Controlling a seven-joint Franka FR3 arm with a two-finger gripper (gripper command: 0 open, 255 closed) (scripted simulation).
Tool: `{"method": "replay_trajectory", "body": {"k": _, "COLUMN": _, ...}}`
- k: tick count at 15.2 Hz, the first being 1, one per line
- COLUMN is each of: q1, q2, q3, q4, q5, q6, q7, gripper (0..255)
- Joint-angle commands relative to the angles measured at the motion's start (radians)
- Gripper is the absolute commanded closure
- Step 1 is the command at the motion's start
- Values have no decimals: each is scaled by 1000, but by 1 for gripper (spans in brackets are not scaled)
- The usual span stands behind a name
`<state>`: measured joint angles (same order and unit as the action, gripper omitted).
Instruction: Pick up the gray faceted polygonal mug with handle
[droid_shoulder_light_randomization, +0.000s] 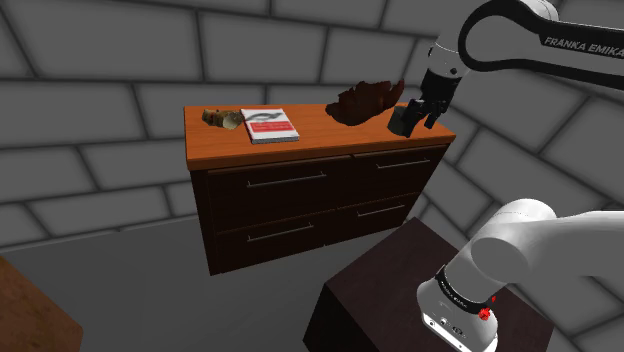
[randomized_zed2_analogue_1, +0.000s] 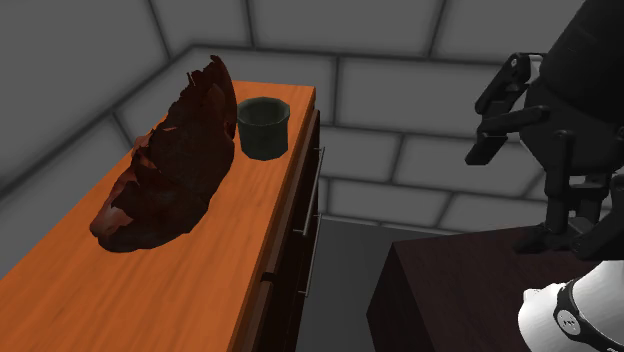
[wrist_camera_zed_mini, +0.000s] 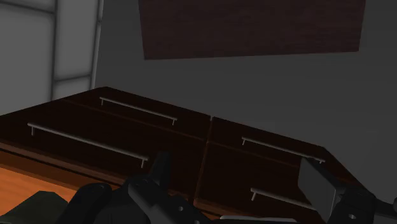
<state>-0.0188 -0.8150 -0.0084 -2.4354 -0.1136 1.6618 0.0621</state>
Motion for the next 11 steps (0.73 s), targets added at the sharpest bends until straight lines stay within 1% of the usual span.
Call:
{"method": "replay_trajectory", "body": {"k": 1, "q1": 0, "q2": 0, "q3": 0, "q4": 0, "q5": 0, "q6": 0, "q7": 0, "gripper": 0}}
{"method": "replay_trajectory", "body": {"k": 6, "q1": -37, "q2": 147, "q3": -104, "q4": 78, "q5": -29, "q6": 66, "q7": -77, "gripper": 0}}
{"method": "replay_trajectory", "body": {"k": 11, "q1": -60, "q2": 309, "q3": -203, "q4": 184, "q5": -29, "q6": 116, "q7": -157, "gripper": 0}}
